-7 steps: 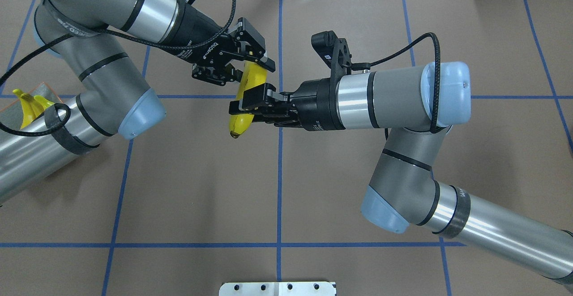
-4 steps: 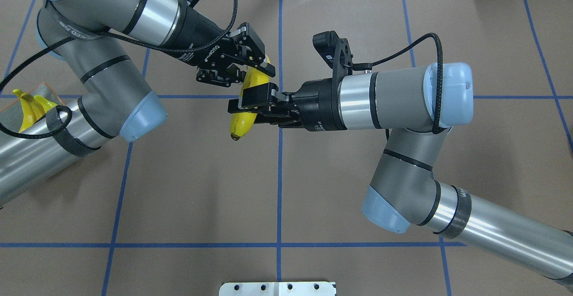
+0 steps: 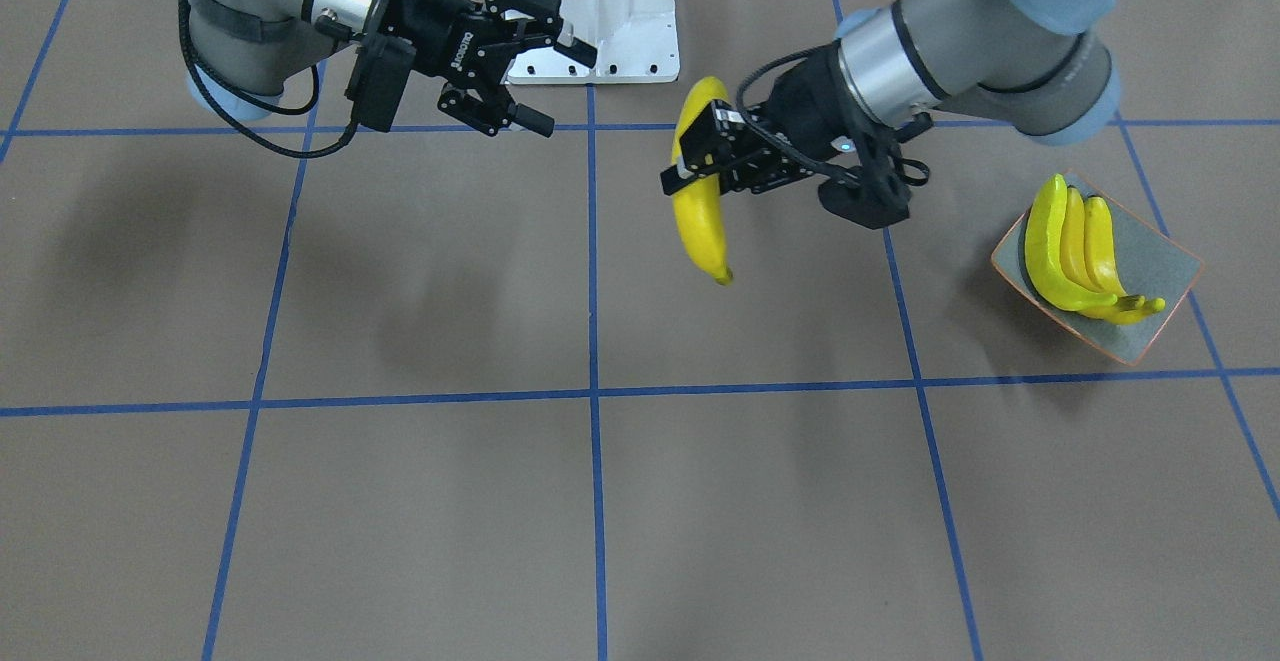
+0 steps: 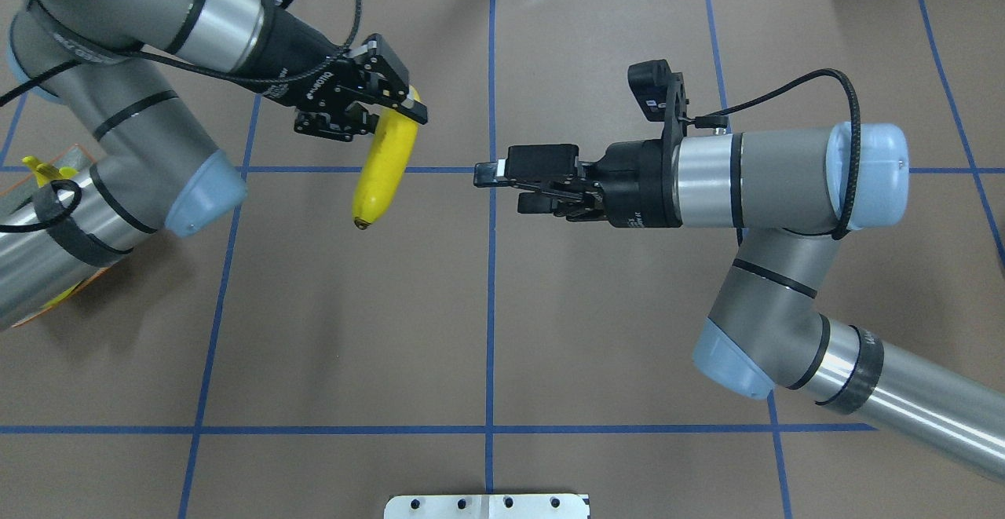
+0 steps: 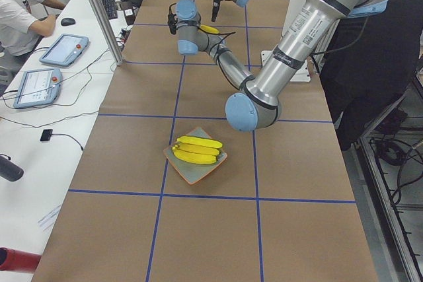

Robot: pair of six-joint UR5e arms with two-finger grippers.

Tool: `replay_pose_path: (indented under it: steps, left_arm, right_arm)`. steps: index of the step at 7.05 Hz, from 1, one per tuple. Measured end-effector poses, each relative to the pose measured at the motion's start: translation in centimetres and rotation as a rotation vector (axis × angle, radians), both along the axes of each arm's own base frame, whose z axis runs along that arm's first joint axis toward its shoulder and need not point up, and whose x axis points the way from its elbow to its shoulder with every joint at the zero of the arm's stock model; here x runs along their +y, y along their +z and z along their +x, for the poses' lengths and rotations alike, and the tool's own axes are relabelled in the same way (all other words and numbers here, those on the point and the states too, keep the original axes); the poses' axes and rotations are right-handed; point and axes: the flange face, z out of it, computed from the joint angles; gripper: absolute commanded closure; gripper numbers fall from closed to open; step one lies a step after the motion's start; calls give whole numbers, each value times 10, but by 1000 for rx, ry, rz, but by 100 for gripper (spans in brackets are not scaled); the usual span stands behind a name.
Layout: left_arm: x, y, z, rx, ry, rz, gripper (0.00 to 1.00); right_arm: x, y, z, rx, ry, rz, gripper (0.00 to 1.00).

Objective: Transfer all bananas from basket to plate

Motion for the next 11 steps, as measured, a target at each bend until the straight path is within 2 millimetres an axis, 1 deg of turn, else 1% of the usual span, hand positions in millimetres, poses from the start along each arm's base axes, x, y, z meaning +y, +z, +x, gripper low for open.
replay_pose_path:
  steps: [1,2,3,4,5,6,7,8,9,10,11]
  left_arm:
    - [-12,45,-31,-49,-19,64,100]
    - [-18,91,-60,-100,-37,116,100]
    - [-21,135,-88,-160,-52,159,100]
    - [-28,171,-118,-229,-68,204,100]
    - [-35,203,-150,-309,-87,252,100]
    - [-40,234,-176,-410,-119,293,100]
    - [-41,265,-194,-540,-143,330,100]
    - [-41,282,-205,-687,-133,360,100]
    - [-39,287,-216,-871,-94,374,100]
    - [-32,288,-223,-1032,-38,371,100]
    - [-20,298,-219,-1151,19,358,100]
  right_arm:
    - [-9,19,7,31,27,-22,0]
    - [-17,35,10,59,54,-45,0]
    - [-24,47,8,90,82,-71,0]
    - [-33,56,8,131,112,-96,0]
    - [-45,64,12,186,148,-112,0]
    - [-55,72,16,239,180,-119,0]
    - [-62,79,17,277,212,-133,0]
    - [-65,85,18,302,237,-147,0]
    - [-67,94,21,323,250,-161,0]
    - [-69,101,22,340,258,-168,0]
    - [-70,107,22,358,265,-169,0]
